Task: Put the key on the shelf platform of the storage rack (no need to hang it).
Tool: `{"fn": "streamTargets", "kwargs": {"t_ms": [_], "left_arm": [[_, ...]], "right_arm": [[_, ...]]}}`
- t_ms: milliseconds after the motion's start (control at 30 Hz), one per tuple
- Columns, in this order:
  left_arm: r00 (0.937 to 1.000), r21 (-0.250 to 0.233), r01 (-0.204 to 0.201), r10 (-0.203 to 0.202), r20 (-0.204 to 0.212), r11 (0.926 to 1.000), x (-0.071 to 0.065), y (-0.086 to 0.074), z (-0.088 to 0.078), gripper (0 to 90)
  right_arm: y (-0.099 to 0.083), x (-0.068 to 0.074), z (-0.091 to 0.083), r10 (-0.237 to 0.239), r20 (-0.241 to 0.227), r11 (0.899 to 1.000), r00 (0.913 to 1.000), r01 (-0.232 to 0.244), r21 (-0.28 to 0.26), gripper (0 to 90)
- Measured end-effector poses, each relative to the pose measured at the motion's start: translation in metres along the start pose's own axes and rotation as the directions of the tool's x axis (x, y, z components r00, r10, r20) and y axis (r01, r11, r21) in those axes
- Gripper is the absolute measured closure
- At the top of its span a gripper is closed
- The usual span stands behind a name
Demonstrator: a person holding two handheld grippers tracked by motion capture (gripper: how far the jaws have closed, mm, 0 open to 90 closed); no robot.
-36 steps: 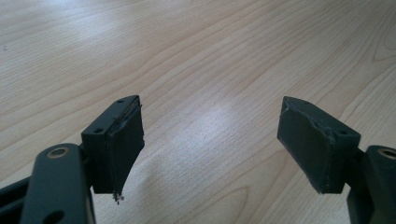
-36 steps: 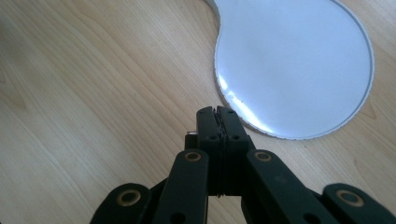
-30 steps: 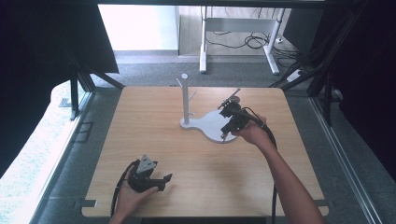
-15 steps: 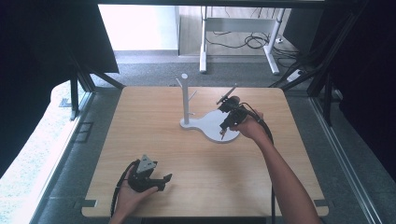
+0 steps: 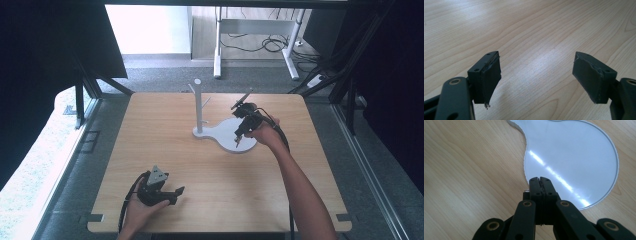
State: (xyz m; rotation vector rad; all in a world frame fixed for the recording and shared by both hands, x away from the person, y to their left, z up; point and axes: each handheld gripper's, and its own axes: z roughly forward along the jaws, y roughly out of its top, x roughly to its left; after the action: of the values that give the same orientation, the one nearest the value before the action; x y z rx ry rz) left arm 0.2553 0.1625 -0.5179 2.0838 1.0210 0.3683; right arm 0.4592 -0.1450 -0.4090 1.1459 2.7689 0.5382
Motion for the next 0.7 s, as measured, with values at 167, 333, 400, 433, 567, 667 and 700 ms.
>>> {"fn": "streamTargets", "kwargs": {"t_ms": [167, 333, 400, 433, 567, 667, 700], "left_arm": [[1.0, 0.0, 0.0, 0.0, 0.001, 1.0, 0.0, 0.0, 0.0, 23.0], [1.0, 0.002, 0.003, -0.003, -0.001, 1.0, 0.001, 0.0, 0.001, 23.0], [1.0, 0.002, 0.003, -0.003, 0.0, 1.0, 0.001, 0.0, 0.001, 23.0], [1.0, 0.001, 0.003, -0.003, 0.0, 1.0, 0.001, 0.0, 0.001, 23.0], [1.0, 0.0, 0.001, -0.001, 0.001, 1.0, 0.001, 0.0, 0.0, 23.0], [1.0, 0.002, -0.001, 0.001, 0.003, 1.0, 0.0, 0.0, 0.001, 23.0], [1.0, 0.001, 0.0, 0.0, 0.004, 1.0, 0.0, 0.0, 0.001, 22.9]], "right_arm": [[0.005, -0.006, 0.003, 0.0, 0.011, 1.0, 0.9999, 0.0, 0.01, 90.0], [0.012, -0.01, 0.001, -0.004, 0.006, 1.0, 1.0, 0.005, -0.009, 90.0], [0.016, -0.012, 0.002, -0.003, 0.009, 1.0, 1.0, 0.003, -0.005, 90.0], [0.018, -0.013, 0.003, -0.001, 0.009, 1.0, 1.0, 0.001, -0.008, 90.0], [0.022, -0.015, 0.009, 0.008, 0.003, 1.0, 1.0, -0.008, -0.01, 90.0], [0.026, -0.016, 0.013, 0.01, -0.006, 1.0, 0.9999, -0.01, -0.001, 90.0], [0.028, -0.017, 0.015, 0.012, -0.008, 1.0, 0.9999, -0.012, 0.001, 90.0]]}}
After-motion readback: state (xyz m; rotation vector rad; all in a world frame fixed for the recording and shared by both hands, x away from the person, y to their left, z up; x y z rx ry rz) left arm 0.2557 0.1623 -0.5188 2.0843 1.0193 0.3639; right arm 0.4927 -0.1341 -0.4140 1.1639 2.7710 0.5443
